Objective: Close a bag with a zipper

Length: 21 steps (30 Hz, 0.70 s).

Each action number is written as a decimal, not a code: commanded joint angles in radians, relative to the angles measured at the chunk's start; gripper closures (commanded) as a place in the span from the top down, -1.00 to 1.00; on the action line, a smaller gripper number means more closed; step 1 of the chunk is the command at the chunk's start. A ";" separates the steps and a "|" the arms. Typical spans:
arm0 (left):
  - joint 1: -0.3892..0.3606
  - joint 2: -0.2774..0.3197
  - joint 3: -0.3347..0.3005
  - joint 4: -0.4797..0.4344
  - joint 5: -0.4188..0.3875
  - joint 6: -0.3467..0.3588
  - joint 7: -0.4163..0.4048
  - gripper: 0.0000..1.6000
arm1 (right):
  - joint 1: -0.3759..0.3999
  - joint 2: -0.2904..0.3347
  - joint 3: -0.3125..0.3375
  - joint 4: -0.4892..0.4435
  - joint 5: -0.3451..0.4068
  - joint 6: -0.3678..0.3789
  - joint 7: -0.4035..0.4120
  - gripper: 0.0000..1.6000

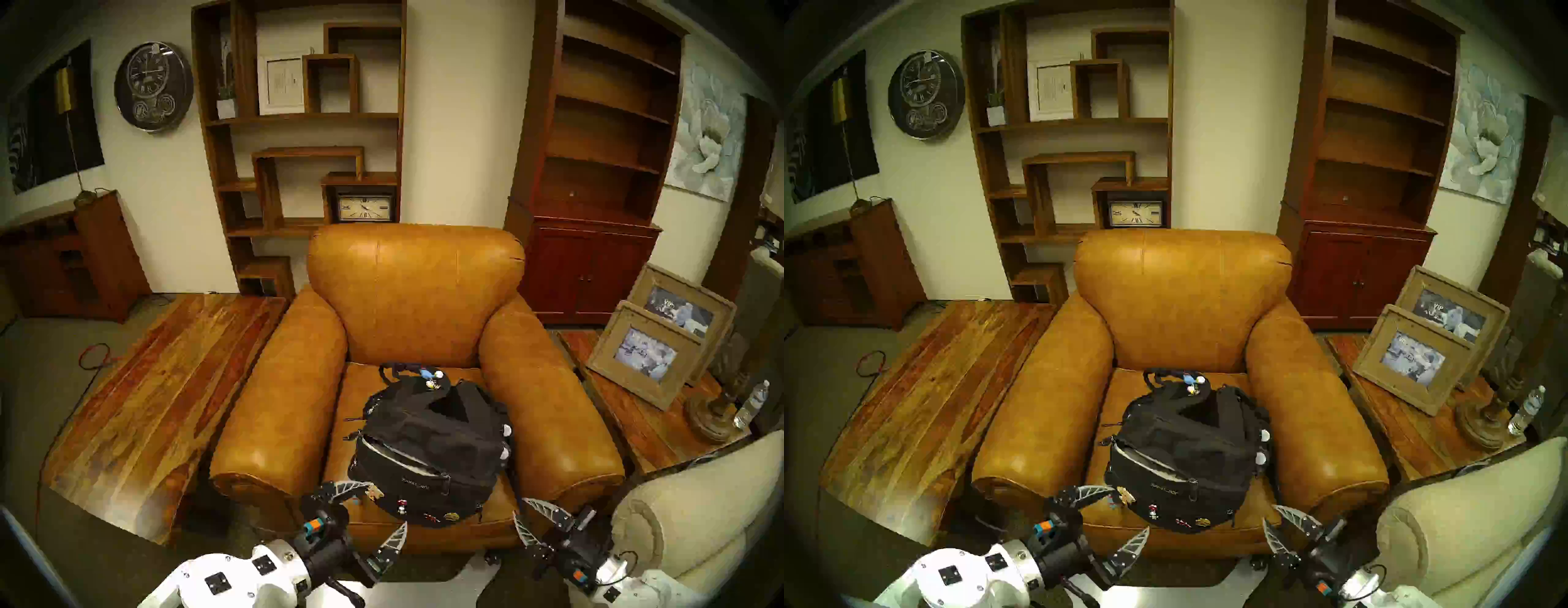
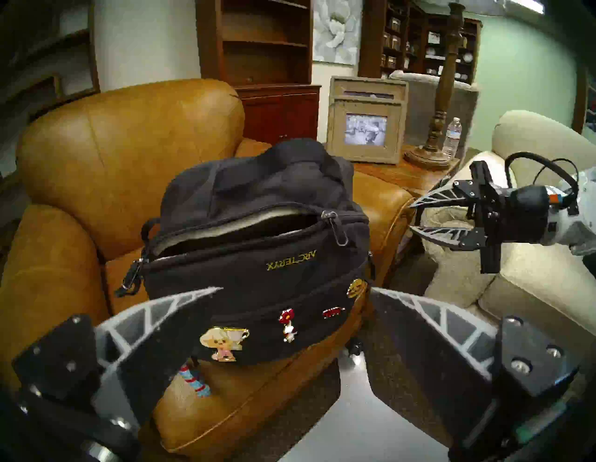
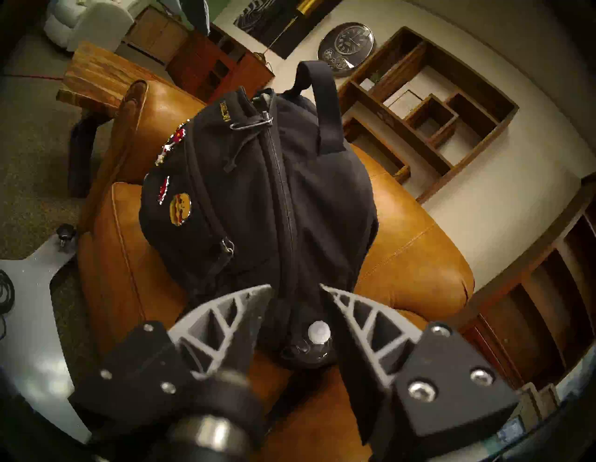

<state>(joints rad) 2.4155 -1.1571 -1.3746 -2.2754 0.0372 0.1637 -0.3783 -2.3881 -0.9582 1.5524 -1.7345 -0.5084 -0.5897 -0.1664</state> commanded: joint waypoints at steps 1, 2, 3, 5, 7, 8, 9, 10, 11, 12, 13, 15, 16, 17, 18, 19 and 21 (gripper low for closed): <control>0.015 0.011 0.033 -0.020 0.035 -0.055 0.005 1.00 | 0.064 -0.022 -0.011 0.011 0.005 -0.003 -0.011 0.01; 0.015 0.011 0.033 -0.020 0.035 -0.055 0.005 1.00 | 0.064 -0.022 -0.011 0.011 0.005 -0.003 -0.011 0.01; 0.003 0.010 0.045 -0.016 0.036 -0.062 -0.001 1.00 | 0.069 -0.023 -0.014 0.016 0.003 -0.004 -0.012 0.00; -0.015 0.009 0.059 -0.015 0.044 -0.066 -0.004 1.00 | 0.079 -0.024 -0.018 0.024 -0.001 -0.005 -0.010 -0.01; -0.029 0.011 0.075 -0.014 0.051 -0.066 -0.011 1.00 | 0.090 -0.026 -0.023 0.035 -0.004 -0.005 -0.009 -0.02; -0.035 0.011 0.080 -0.014 0.049 -0.065 -0.016 1.00 | 0.095 -0.027 -0.024 0.038 -0.006 -0.005 -0.009 -0.02; -0.035 0.011 0.080 -0.014 0.049 -0.065 -0.016 1.00 | 0.095 -0.027 -0.024 0.038 -0.006 -0.005 -0.009 -0.02; -0.046 0.012 0.086 -0.013 0.049 -0.064 -0.022 1.00 | 0.100 -0.027 -0.025 0.040 -0.009 -0.002 -0.009 -0.02; -0.060 0.007 0.099 -0.006 0.057 -0.060 -0.024 1.00 | 0.108 -0.029 -0.028 0.042 -0.010 -0.001 -0.007 -0.03; -0.069 0.005 0.106 -0.001 0.064 -0.057 -0.025 1.00 | 0.111 -0.029 -0.029 0.043 -0.010 -0.001 -0.007 -0.03; -0.077 0.003 0.113 0.007 0.070 -0.057 -0.025 1.00 | 0.114 -0.030 -0.031 0.044 -0.011 -0.001 -0.007 -0.03; -0.086 0.001 0.120 0.018 0.075 -0.056 -0.027 1.00 | 0.117 -0.030 -0.032 0.045 -0.011 -0.002 -0.007 -0.03; -0.095 0.000 0.125 0.029 0.081 -0.056 -0.028 1.00 | 0.119 -0.031 -0.033 0.045 -0.012 -0.002 -0.007 -0.03; -0.116 -0.010 0.135 0.051 0.093 -0.062 -0.021 1.00 | 0.120 -0.032 -0.033 0.046 -0.012 -0.001 -0.007 -0.03; -0.126 -0.014 0.141 0.060 0.091 -0.060 -0.024 1.00 | 0.121 -0.032 -0.033 0.046 -0.013 0.000 -0.007 -0.03; -0.140 -0.009 0.150 0.069 0.111 -0.075 -0.021 1.00 | 0.120 -0.032 -0.033 0.046 -0.014 0.002 -0.007 -0.03; -0.161 -0.009 0.163 0.081 0.103 -0.081 -0.034 1.00 | 0.121 -0.033 -0.032 0.047 -0.015 0.002 -0.006 -0.03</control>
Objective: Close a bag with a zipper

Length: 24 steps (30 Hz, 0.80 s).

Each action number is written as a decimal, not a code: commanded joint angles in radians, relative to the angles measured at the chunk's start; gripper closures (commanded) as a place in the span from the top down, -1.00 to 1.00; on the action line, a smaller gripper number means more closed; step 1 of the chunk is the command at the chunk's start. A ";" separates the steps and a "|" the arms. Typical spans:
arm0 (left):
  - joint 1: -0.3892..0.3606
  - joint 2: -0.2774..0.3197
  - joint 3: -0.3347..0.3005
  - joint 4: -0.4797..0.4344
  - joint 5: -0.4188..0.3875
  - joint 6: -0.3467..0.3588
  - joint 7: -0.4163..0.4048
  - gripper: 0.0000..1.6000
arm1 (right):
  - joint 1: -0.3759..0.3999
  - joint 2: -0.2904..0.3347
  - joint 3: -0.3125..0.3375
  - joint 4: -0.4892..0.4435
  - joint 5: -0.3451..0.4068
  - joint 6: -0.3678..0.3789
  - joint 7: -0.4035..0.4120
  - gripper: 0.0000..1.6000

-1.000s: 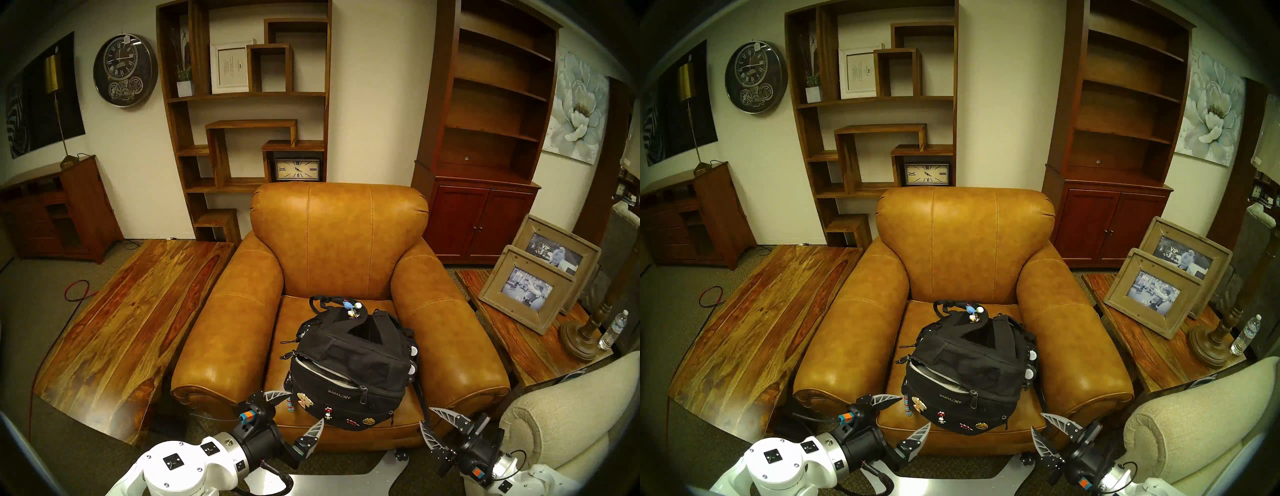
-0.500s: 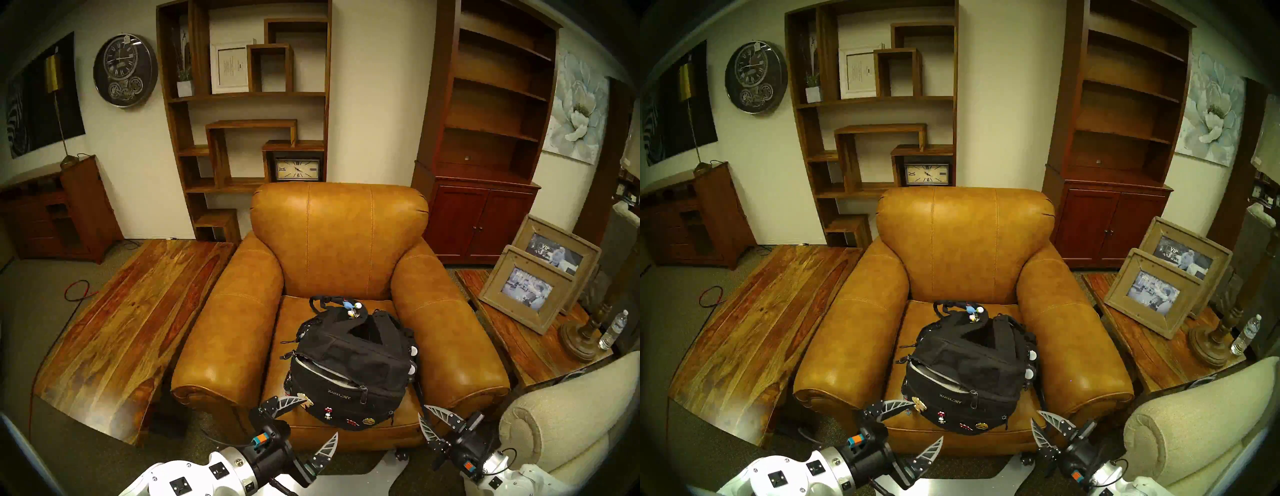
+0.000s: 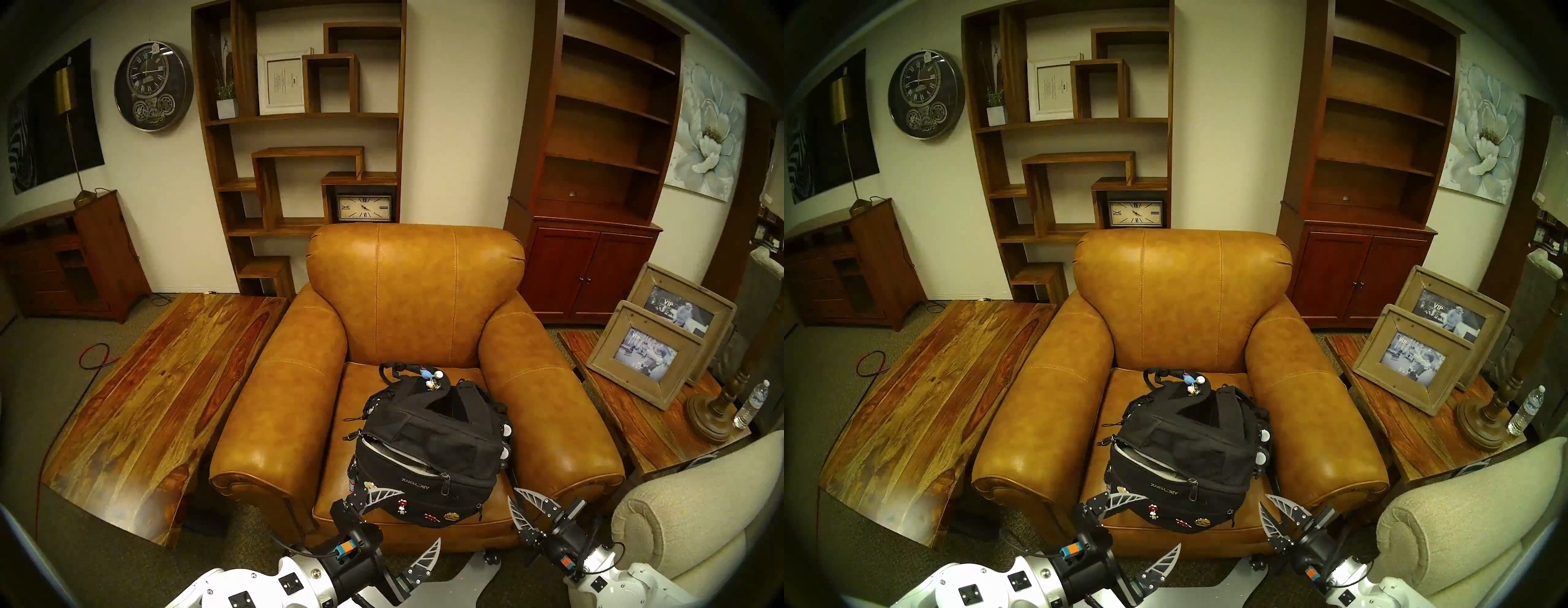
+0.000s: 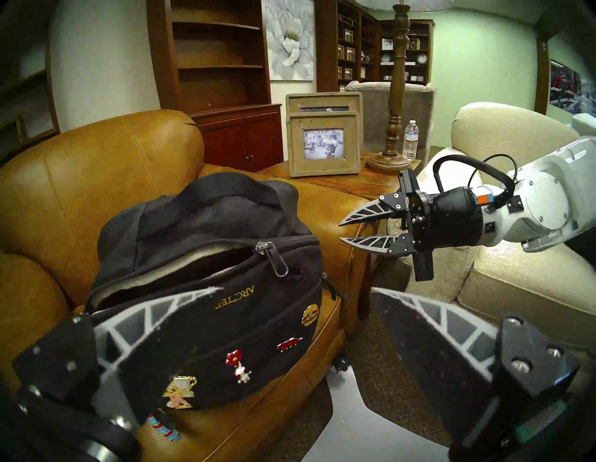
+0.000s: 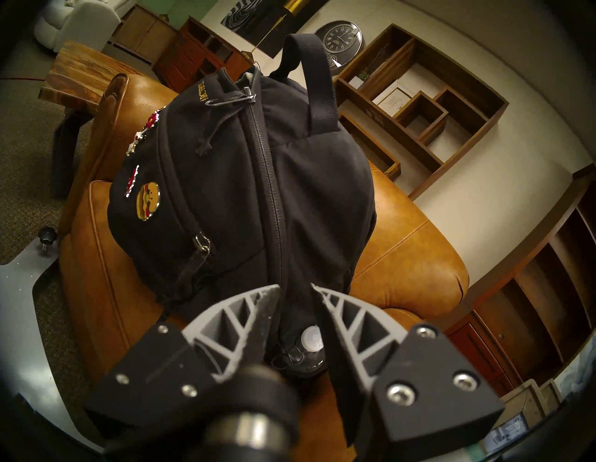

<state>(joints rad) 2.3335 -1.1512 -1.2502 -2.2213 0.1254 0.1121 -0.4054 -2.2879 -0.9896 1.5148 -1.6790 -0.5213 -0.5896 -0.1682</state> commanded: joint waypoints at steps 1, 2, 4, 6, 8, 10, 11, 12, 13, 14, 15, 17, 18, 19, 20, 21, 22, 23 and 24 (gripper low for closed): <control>-0.079 -0.015 0.039 0.027 0.015 -0.030 -0.006 1.00 | 0.021 -0.001 0.005 -0.008 -0.002 0.002 -0.005 -0.03; -0.087 -0.015 0.044 0.030 0.022 -0.035 -0.005 1.00 | 0.021 -0.002 0.006 -0.008 -0.003 0.002 -0.005 -0.03; -0.130 -0.019 0.068 0.055 0.047 -0.042 0.000 1.00 | 0.021 -0.004 0.006 -0.005 -0.007 0.003 -0.006 -0.04; -0.152 -0.021 0.081 0.071 0.058 -0.052 0.005 1.00 | 0.023 -0.006 0.006 -0.003 -0.008 0.003 -0.006 -0.03; -0.171 -0.028 0.091 0.087 0.050 -0.060 0.010 1.00 | 0.024 -0.007 0.006 0.000 -0.009 0.002 -0.006 -0.03; -0.187 -0.021 0.104 0.096 0.072 -0.075 0.024 1.00 | 0.026 -0.009 0.006 0.002 -0.010 0.001 -0.006 -0.03; -0.187 -0.021 0.104 0.096 0.072 -0.075 0.024 1.00 | 0.026 -0.009 0.006 0.002 -0.010 0.001 -0.006 -0.03; -0.193 -0.019 0.109 0.101 0.068 -0.076 0.028 1.00 | 0.026 -0.010 0.007 0.003 -0.011 0.001 -0.006 -0.04; -0.199 -0.018 0.114 0.110 0.073 -0.085 0.039 1.00 | 0.027 -0.011 0.007 0.004 -0.012 0.000 -0.006 -0.03; -0.206 -0.017 0.120 0.121 0.070 -0.090 0.048 1.00 | 0.028 -0.012 0.007 0.005 -0.012 0.000 -0.006 -0.03; -0.213 -0.017 0.124 0.131 0.076 -0.097 0.062 1.00 | 0.028 -0.013 0.007 0.006 -0.013 -0.001 -0.006 -0.03; -0.229 -0.011 0.140 0.149 0.081 -0.109 0.080 1.00 | 0.029 -0.016 0.007 0.008 -0.014 -0.001 -0.006 -0.04; -0.234 -0.009 0.144 0.156 0.083 -0.115 0.088 1.00 | 0.030 -0.017 0.007 0.008 -0.014 -0.001 -0.006 -0.03; -0.240 -0.007 0.150 0.162 0.086 -0.119 0.092 1.00 | 0.030 -0.017 0.007 0.008 -0.014 -0.001 -0.006 -0.04; -0.250 -0.002 0.159 0.171 0.082 -0.123 0.099 1.00 | 0.031 -0.019 0.007 0.009 -0.015 -0.001 -0.005 -0.04; -0.256 0.000 0.166 0.178 0.080 -0.127 0.104 1.00 | 0.031 -0.020 0.006 0.009 -0.016 -0.001 -0.005 -0.04; -0.273 0.003 0.180 0.196 0.087 -0.142 0.116 1.00 | 0.032 -0.023 0.004 0.010 -0.017 -0.001 -0.004 -0.04; -0.280 0.002 0.185 0.204 0.094 -0.150 0.126 1.00 | 0.032 -0.024 0.004 0.010 -0.018 -0.001 -0.004 -0.04; -0.289 0.002 0.193 0.213 0.104 -0.158 0.135 1.00 | 0.032 -0.025 0.004 0.010 -0.018 -0.002 -0.004 -0.04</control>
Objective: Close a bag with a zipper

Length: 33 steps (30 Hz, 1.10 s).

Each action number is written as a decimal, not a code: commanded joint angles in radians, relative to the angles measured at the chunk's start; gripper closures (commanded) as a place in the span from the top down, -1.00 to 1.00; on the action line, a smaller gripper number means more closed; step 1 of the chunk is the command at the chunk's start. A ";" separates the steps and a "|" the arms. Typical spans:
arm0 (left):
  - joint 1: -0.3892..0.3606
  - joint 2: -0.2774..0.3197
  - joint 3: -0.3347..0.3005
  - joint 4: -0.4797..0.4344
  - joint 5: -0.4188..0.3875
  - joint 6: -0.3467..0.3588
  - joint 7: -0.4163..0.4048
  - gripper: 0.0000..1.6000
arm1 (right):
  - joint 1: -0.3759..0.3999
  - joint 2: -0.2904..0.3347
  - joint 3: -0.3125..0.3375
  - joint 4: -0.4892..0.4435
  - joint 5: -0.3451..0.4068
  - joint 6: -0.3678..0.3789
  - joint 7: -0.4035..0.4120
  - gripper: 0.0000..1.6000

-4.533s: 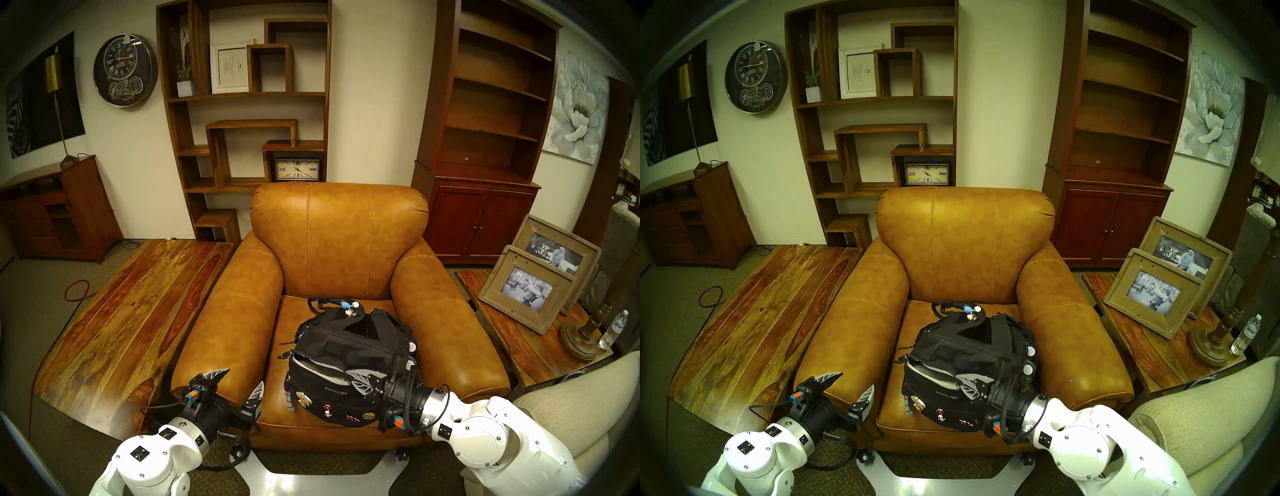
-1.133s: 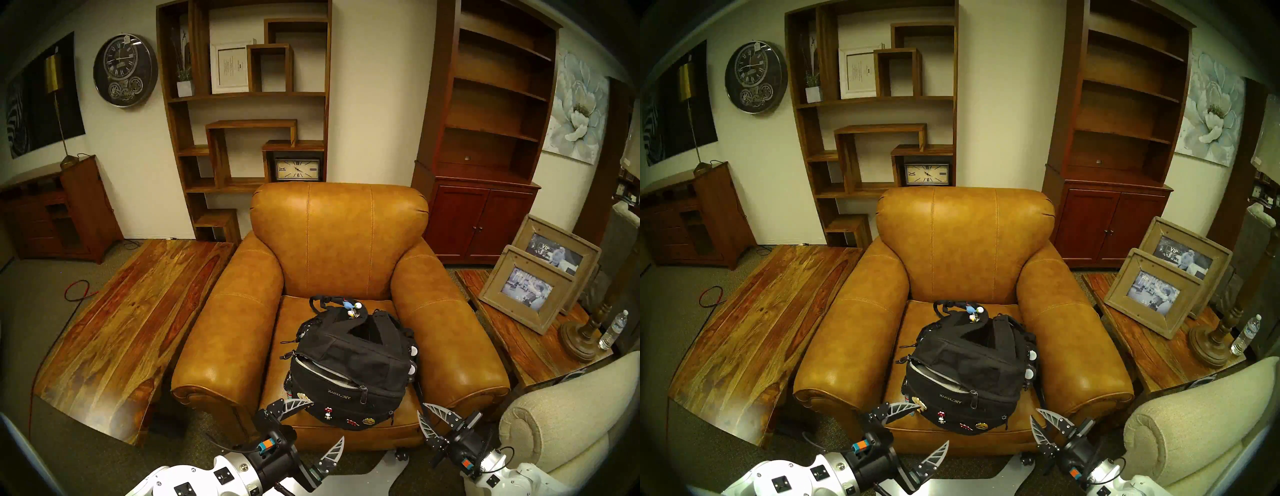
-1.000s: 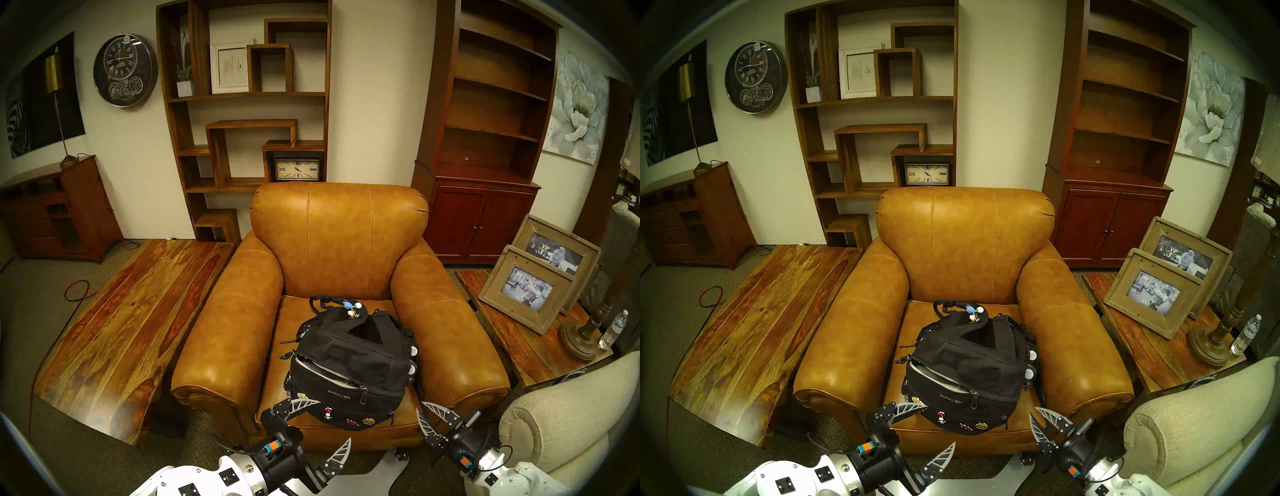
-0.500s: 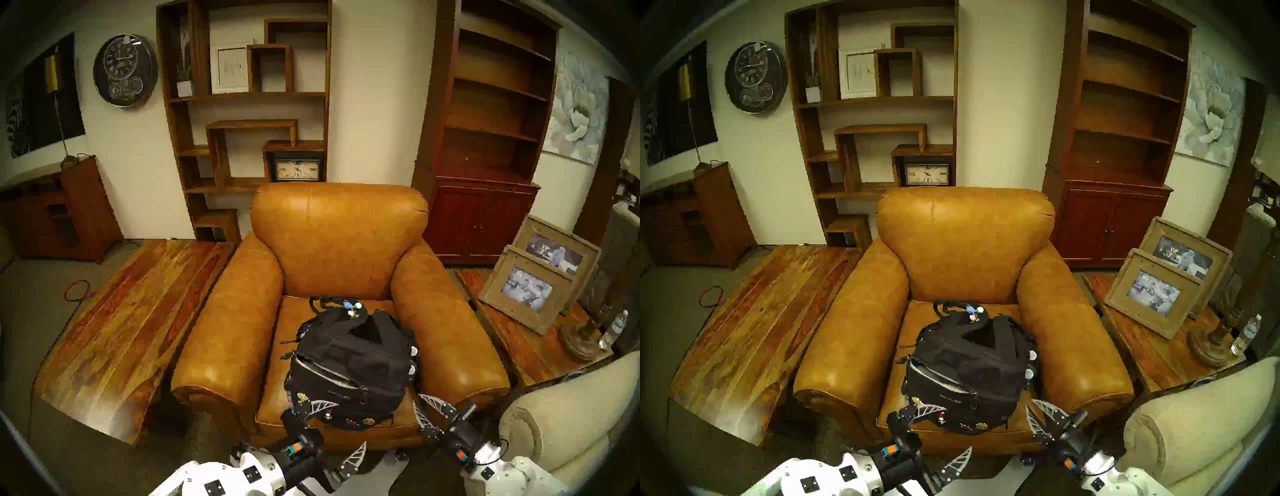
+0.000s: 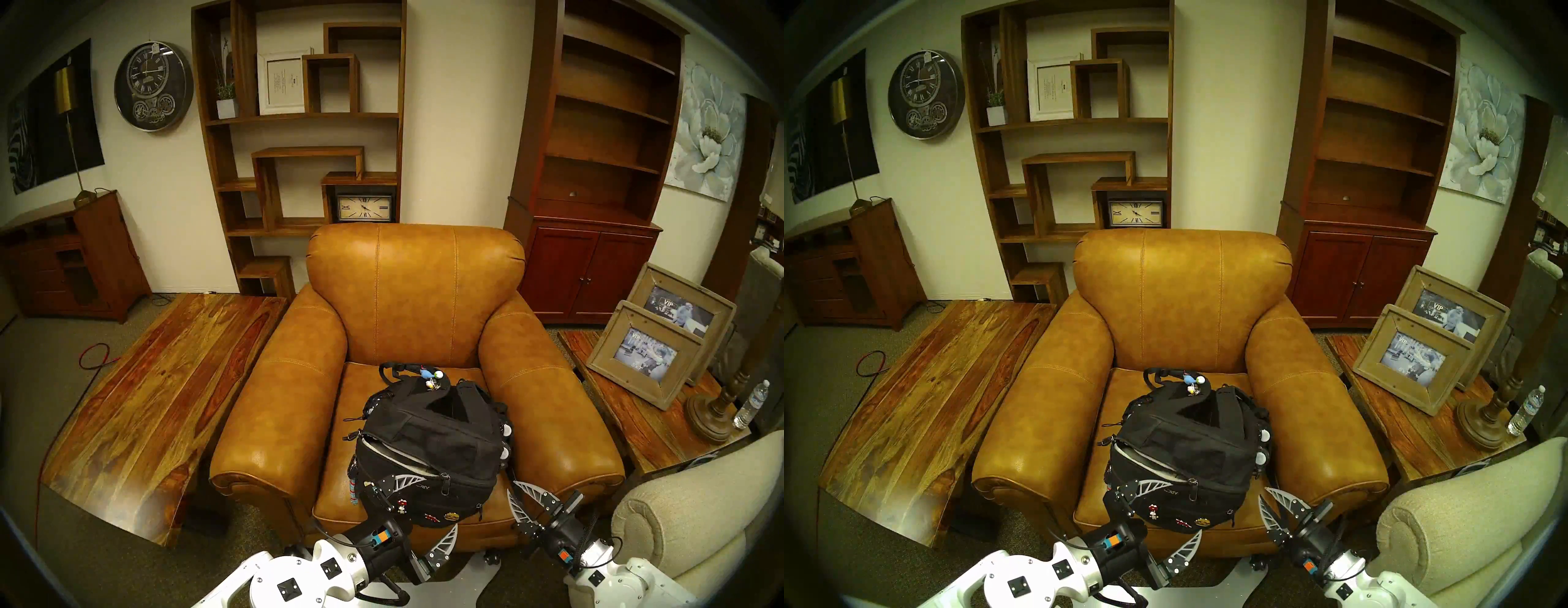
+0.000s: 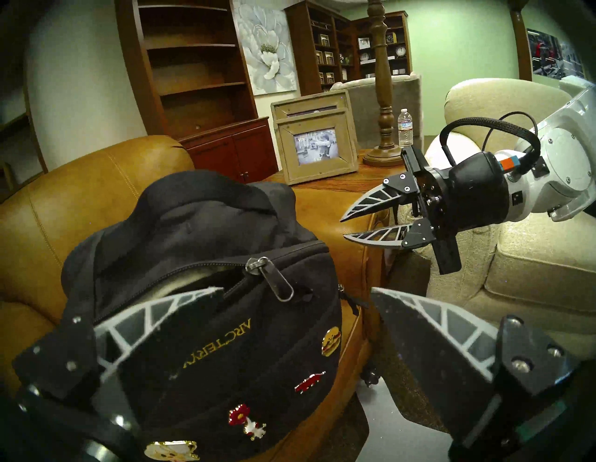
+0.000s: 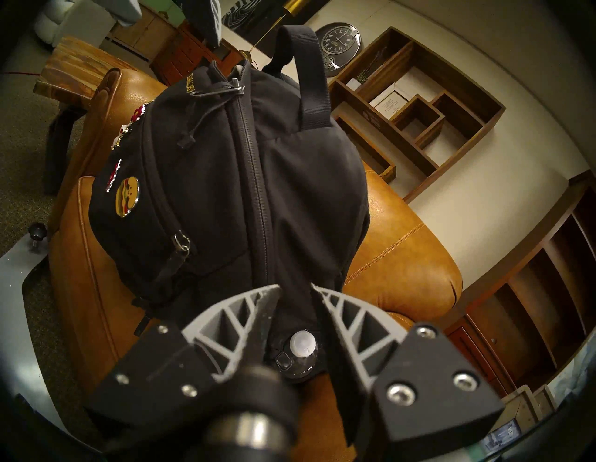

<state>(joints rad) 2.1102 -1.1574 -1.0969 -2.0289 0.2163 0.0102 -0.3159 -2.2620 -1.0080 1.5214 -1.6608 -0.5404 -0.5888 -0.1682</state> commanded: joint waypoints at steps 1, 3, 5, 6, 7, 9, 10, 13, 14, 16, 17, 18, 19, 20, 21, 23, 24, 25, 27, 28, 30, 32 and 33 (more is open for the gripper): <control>-0.066 0.008 0.039 0.020 0.014 -0.056 0.046 1.00 | 0.007 -0.006 -0.003 -0.008 0.001 -0.002 -0.004 -0.04; -0.092 0.008 0.059 0.043 0.032 -0.080 0.067 1.00 | 0.007 -0.009 -0.003 -0.008 0.000 -0.003 -0.004 -0.04; -0.101 0.009 0.064 0.053 0.020 -0.081 0.069 1.00 | 0.007 -0.010 -0.002 -0.008 -0.001 -0.003 -0.004 -0.04; -0.106 0.008 0.070 0.059 0.031 -0.090 0.082 1.00 | 0.007 -0.010 -0.002 -0.009 -0.001 -0.003 -0.004 -0.04; -0.111 0.009 0.075 0.063 0.049 -0.098 0.093 1.00 | 0.007 -0.011 -0.002 -0.009 -0.001 -0.003 -0.004 -0.04; -0.122 0.009 0.083 0.076 0.053 -0.108 0.113 1.00 | 0.007 -0.011 -0.001 -0.008 -0.002 -0.003 -0.003 -0.05; -0.131 0.013 0.093 0.083 0.067 -0.117 0.124 1.00 | 0.007 -0.012 -0.001 -0.008 -0.002 -0.003 -0.003 -0.05; -0.150 0.019 0.113 0.108 0.096 -0.143 0.156 1.00 | 0.008 -0.013 0.000 -0.007 -0.003 -0.003 -0.002 -0.04; -0.153 0.019 0.116 0.115 0.101 -0.150 0.166 1.00 | 0.008 -0.013 0.000 -0.006 -0.003 -0.003 -0.001 -0.04; -0.166 0.024 0.131 0.128 0.121 -0.165 0.191 1.00 | 0.009 -0.014 0.000 -0.005 -0.004 -0.004 -0.001 -0.04; -0.169 0.025 0.135 0.132 0.123 -0.168 0.197 1.00 | 0.009 -0.014 0.000 -0.005 -0.004 -0.004 -0.001 -0.04; -0.177 0.026 0.142 0.142 0.149 -0.176 0.219 1.00 | 0.009 -0.015 0.000 -0.004 -0.005 -0.004 -0.001 -0.04; -0.182 0.026 0.147 0.150 0.147 -0.178 0.226 1.00 | 0.010 -0.015 0.000 -0.004 -0.005 -0.004 0.000 -0.04; -0.185 0.025 0.150 0.156 0.151 -0.182 0.238 1.00 | 0.010 -0.015 0.000 -0.004 -0.005 -0.004 0.000 -0.04; -0.190 0.024 0.154 0.163 0.170 -0.186 0.259 1.00 | 0.010 -0.016 0.000 -0.004 -0.006 -0.004 0.000 -0.04; -0.196 0.021 0.158 0.175 0.186 -0.194 0.289 1.00 | 0.010 -0.015 0.000 -0.004 -0.006 -0.004 0.001 -0.04; -0.201 0.022 0.163 0.181 0.199 -0.199 0.306 1.00 | 0.010 -0.016 0.000 -0.005 -0.006 -0.004 0.002 -0.04; -0.206 0.022 0.168 0.187 0.207 -0.202 0.321 1.00 | 0.009 -0.016 0.001 -0.006 -0.007 -0.003 0.002 -0.04; -0.214 0.023 0.176 0.196 0.230 -0.212 0.357 1.00 | 0.009 -0.015 0.001 -0.006 -0.007 -0.003 0.004 -0.04; -0.217 0.024 0.180 0.197 0.230 -0.214 0.365 1.00 | 0.009 -0.015 0.001 -0.007 -0.007 -0.003 0.004 -0.04; -0.225 0.030 0.192 0.199 0.241 -0.216 0.390 1.00 | 0.009 -0.015 0.001 -0.007 -0.008 -0.002 0.005 -0.04; -0.232 0.043 0.206 0.191 0.240 -0.214 0.399 1.00 | 0.010 -0.016 0.000 -0.007 -0.008 -0.002 0.007 -0.04; -0.234 0.050 0.213 0.183 0.246 -0.208 0.399 1.00 | 0.011 -0.016 0.000 -0.007 -0.007 -0.002 0.007 -0.04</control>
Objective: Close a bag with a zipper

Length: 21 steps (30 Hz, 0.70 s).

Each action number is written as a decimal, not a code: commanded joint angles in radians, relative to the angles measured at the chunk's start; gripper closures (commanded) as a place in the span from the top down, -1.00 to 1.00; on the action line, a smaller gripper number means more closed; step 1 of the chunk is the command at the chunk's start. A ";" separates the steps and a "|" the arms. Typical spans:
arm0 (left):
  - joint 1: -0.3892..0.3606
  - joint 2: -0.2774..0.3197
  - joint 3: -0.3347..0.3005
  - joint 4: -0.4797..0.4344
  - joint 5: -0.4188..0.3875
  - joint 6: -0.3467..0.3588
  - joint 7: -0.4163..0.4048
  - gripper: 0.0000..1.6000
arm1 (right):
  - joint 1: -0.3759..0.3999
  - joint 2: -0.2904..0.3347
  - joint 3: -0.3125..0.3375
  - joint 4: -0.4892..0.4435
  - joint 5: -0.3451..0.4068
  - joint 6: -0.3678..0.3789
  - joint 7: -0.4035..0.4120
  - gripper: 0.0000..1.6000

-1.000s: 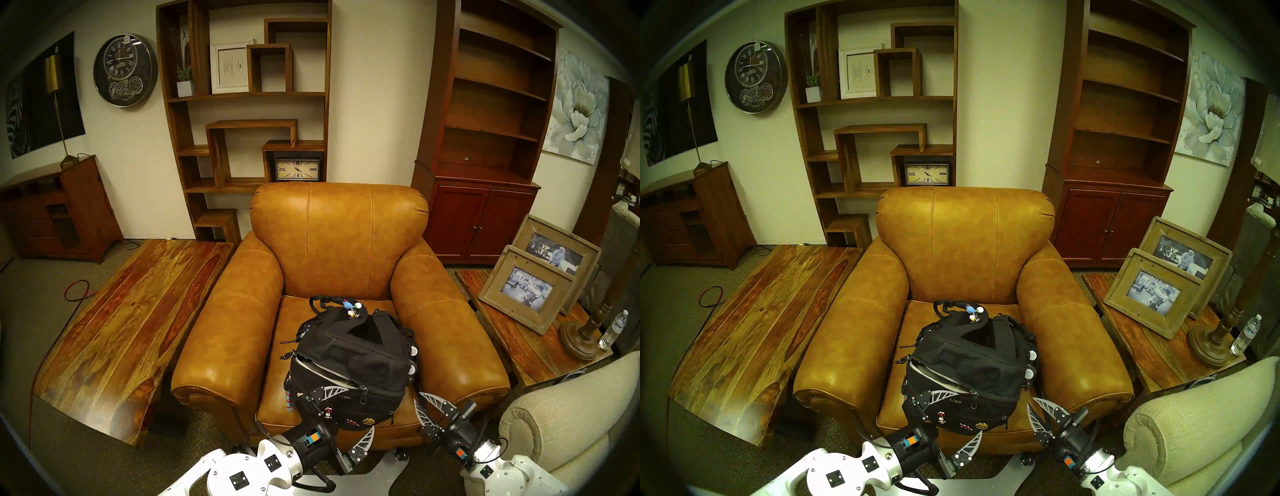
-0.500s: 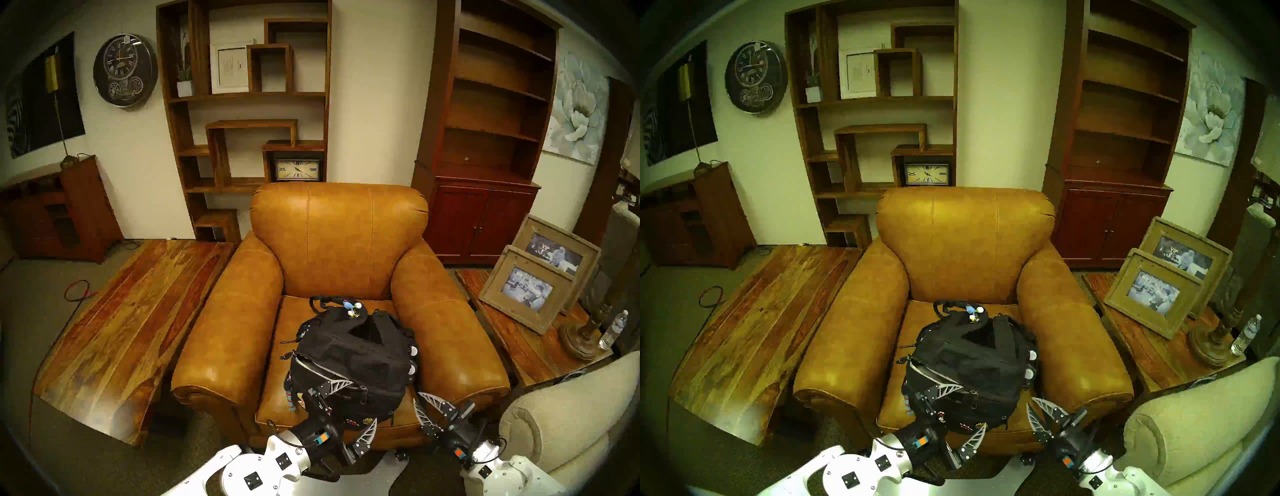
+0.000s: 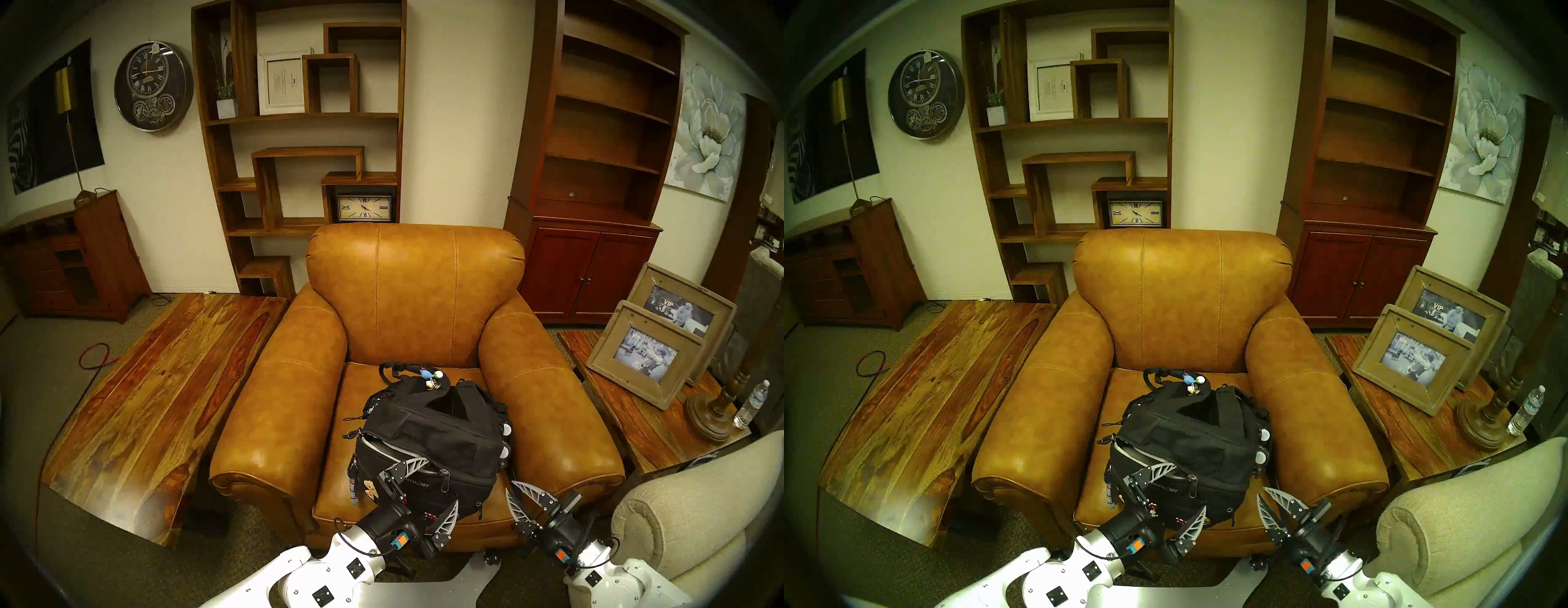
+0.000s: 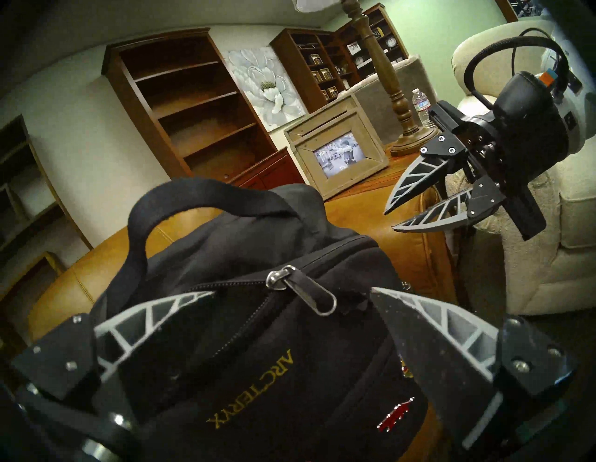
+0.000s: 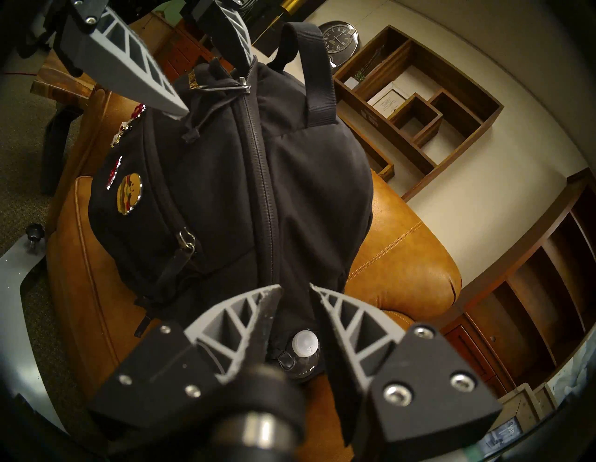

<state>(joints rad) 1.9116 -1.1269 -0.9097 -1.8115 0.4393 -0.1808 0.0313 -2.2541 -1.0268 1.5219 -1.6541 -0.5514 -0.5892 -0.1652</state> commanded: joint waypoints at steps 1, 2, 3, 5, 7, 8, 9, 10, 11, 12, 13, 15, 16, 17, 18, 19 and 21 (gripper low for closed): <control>-0.038 0.028 0.032 -0.040 0.019 -0.014 0.051 1.00 | 0.003 0.003 0.000 -0.013 0.004 -0.002 0.004 -0.04; -0.040 0.033 0.038 -0.045 0.026 -0.010 0.056 1.00 | 0.003 0.002 0.000 -0.013 0.004 -0.002 0.005 -0.04; -0.043 0.039 0.043 -0.052 0.035 0.001 0.057 1.00 | 0.004 0.002 0.000 -0.013 0.004 -0.001 0.005 -0.04; -0.048 0.048 0.052 -0.062 0.052 0.022 0.057 1.00 | 0.004 0.002 0.000 -0.012 0.005 -0.001 0.005 -0.04; -0.054 0.056 0.061 -0.061 0.077 0.037 0.064 1.00 | 0.005 0.001 0.000 -0.012 0.006 -0.001 0.005 -0.04; -0.055 0.058 0.063 -0.059 0.087 0.044 0.069 1.00 | 0.005 0.001 0.000 -0.012 0.007 -0.002 0.006 -0.04; -0.053 0.059 0.062 -0.057 0.092 0.060 0.078 1.00 | 0.005 0.001 0.001 -0.012 0.008 -0.002 0.006 -0.04; -0.054 0.061 0.064 -0.054 0.108 0.065 0.089 1.00 | 0.005 0.001 0.001 -0.012 0.009 -0.002 0.006 -0.03; -0.057 0.064 0.068 -0.053 0.117 0.073 0.095 1.00 | 0.004 0.002 0.001 -0.012 0.010 -0.002 0.006 -0.04; -0.058 0.066 0.070 -0.053 0.117 0.082 0.097 1.00 | 0.004 0.002 0.002 -0.011 0.010 -0.002 0.007 -0.04; -0.059 0.066 0.071 -0.053 0.113 0.085 0.100 1.00 | 0.004 0.003 0.003 -0.011 0.011 -0.002 0.007 -0.04; -0.064 0.070 0.076 -0.057 0.128 0.093 0.111 1.00 | 0.003 0.003 0.003 -0.010 0.012 -0.002 0.008 -0.04; -0.066 0.069 0.077 -0.057 0.131 0.096 0.117 1.00 | 0.003 0.003 0.003 -0.009 0.012 -0.003 0.008 -0.04; -0.069 0.070 0.080 -0.057 0.134 0.099 0.119 1.00 | 0.003 0.003 0.003 -0.009 0.012 -0.003 0.008 -0.03; -0.073 0.070 0.084 -0.057 0.133 0.100 0.118 1.00 | 0.004 0.004 0.003 -0.008 0.013 -0.004 0.008 -0.04; -0.078 0.071 0.088 -0.058 0.137 0.104 0.119 1.00 | 0.004 0.004 0.003 -0.008 0.013 -0.004 0.008 -0.04; -0.086 0.073 0.095 -0.062 0.134 0.106 0.112 1.00 | 0.004 0.004 0.003 -0.007 0.013 -0.005 0.009 -0.03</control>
<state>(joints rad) 1.8550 -1.0526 -0.8237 -1.8368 0.5635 -0.0791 0.1265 -2.2511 -1.0277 1.5238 -1.6524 -0.5429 -0.5893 -0.1596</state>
